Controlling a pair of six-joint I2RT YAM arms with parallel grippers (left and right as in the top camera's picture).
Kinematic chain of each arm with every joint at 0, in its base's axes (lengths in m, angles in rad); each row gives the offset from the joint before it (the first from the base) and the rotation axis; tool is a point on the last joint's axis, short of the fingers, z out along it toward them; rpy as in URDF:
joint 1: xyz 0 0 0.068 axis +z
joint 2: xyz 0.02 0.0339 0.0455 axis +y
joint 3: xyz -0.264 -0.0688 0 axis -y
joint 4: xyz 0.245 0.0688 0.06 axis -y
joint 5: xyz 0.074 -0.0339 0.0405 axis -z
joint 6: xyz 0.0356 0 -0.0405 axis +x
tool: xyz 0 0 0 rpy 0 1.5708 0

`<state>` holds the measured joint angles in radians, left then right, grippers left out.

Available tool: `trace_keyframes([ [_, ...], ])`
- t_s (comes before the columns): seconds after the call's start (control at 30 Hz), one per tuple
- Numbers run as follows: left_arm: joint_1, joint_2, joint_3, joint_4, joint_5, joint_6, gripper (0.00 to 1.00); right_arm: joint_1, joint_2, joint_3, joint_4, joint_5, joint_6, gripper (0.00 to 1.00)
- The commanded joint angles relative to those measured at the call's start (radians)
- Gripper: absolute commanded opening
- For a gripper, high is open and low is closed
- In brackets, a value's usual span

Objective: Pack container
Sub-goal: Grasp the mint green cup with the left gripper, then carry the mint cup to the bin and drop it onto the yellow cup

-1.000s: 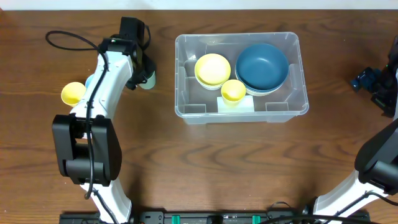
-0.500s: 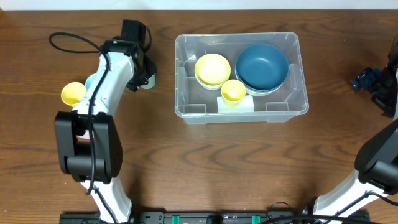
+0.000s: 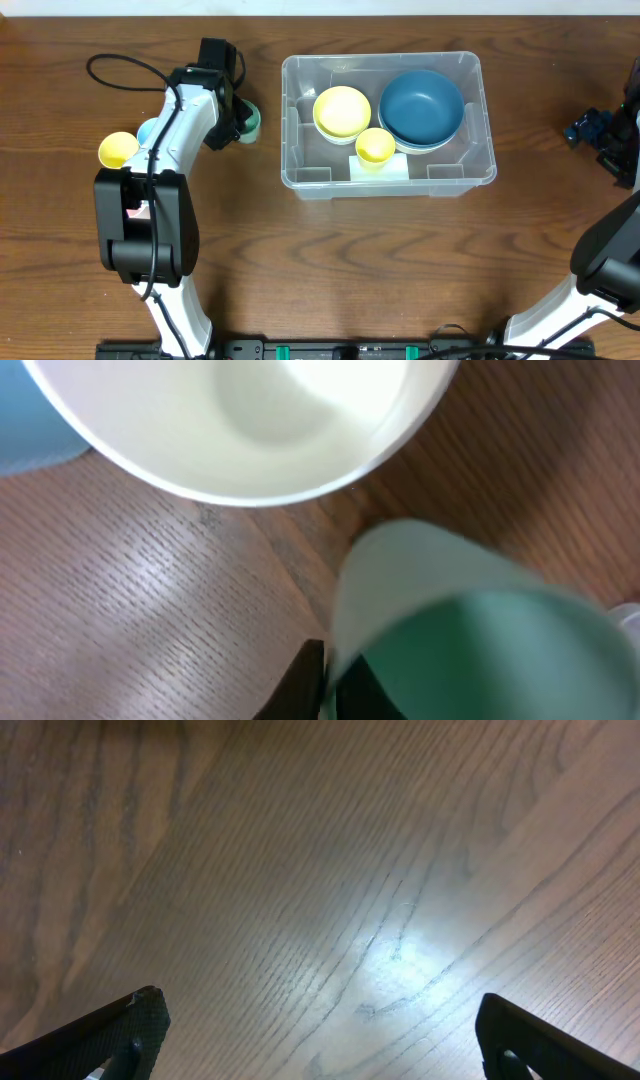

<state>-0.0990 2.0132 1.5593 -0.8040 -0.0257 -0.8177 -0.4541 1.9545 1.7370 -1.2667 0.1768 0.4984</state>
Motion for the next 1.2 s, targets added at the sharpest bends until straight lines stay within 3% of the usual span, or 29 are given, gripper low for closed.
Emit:
trace_keyframes([
  [0.0, 0.005, 0.001, -0.006, -0.002, 0.001, 0.055, 0.06, -0.001, -0.005, -0.004, -0.001, 0.014, 0.021, 0.99],
  [0.23, 0.005, -0.091, 0.012, -0.002, 0.026, 0.222, 0.06, -0.001, -0.005, -0.004, -0.001, 0.014, 0.021, 0.99],
  [0.43, -0.011, -0.304, 0.017, -0.008, 0.117, 0.421, 0.06, -0.001, -0.005, -0.004, -0.001, 0.014, 0.021, 0.99],
  [0.7, -0.158, -0.513, 0.017, -0.013, 0.124, 0.497, 0.06, -0.001, -0.005, -0.004, -0.001, 0.014, 0.021, 0.99],
  [1.17, -0.487, -0.346, 0.016, 0.081, 0.119, 0.522, 0.06, 0.001, -0.005, -0.004, -0.001, 0.014, 0.021, 0.99],
])
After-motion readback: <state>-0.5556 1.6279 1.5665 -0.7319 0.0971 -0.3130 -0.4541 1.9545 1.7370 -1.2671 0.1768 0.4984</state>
